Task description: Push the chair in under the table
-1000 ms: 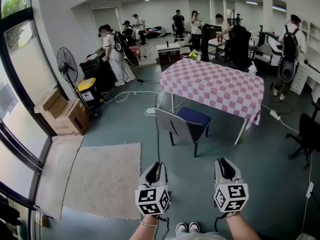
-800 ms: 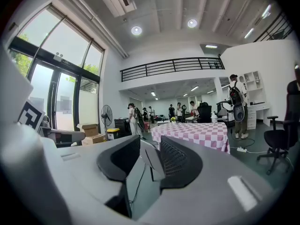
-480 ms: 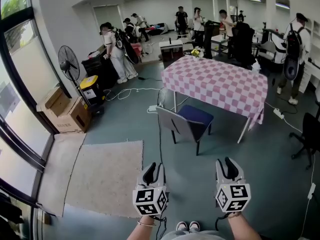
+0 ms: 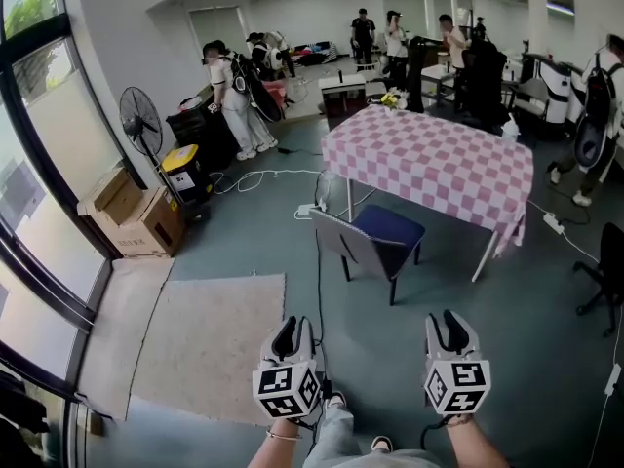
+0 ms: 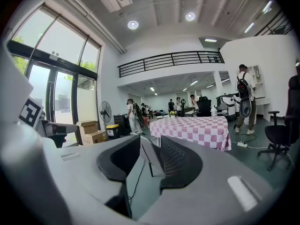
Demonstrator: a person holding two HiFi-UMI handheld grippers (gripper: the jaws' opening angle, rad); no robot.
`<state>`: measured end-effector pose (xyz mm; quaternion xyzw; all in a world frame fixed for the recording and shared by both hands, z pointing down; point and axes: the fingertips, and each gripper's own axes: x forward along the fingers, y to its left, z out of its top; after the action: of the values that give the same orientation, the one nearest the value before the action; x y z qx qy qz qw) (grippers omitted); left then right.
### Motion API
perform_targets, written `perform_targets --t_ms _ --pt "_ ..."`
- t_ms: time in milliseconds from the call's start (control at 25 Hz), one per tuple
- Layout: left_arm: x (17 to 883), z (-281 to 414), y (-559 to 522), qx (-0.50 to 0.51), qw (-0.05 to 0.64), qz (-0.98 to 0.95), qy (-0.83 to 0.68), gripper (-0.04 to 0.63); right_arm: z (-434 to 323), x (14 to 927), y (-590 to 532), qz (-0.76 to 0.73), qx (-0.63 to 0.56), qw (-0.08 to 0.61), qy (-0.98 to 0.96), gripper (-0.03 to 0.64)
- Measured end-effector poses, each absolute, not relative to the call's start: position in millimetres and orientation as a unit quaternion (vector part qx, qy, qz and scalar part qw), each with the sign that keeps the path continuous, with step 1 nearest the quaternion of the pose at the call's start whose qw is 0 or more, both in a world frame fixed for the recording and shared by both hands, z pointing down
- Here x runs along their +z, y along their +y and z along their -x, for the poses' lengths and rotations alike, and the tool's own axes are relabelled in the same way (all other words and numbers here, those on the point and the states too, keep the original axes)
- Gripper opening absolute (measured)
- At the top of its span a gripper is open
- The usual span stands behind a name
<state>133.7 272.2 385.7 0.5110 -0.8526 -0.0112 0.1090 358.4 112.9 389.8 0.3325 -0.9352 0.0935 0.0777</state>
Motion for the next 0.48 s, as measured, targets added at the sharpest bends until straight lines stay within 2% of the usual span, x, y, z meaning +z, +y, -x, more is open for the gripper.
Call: perform_targets --t_ms 200,480 --pt "393.7 -87.8 251.2 -0.022 0.112 -0.512 -0.851 0.086 -327.3 398.4 91.1 -0.349 0.091 0.085 -0.929 0.118" --pt "388.2 6.3 217.6 -0.023 0.111 -0.527 -0.842 0.086 -245.2 386.5 61.0 -0.37 0.091 0.08 -0.921 0.118"
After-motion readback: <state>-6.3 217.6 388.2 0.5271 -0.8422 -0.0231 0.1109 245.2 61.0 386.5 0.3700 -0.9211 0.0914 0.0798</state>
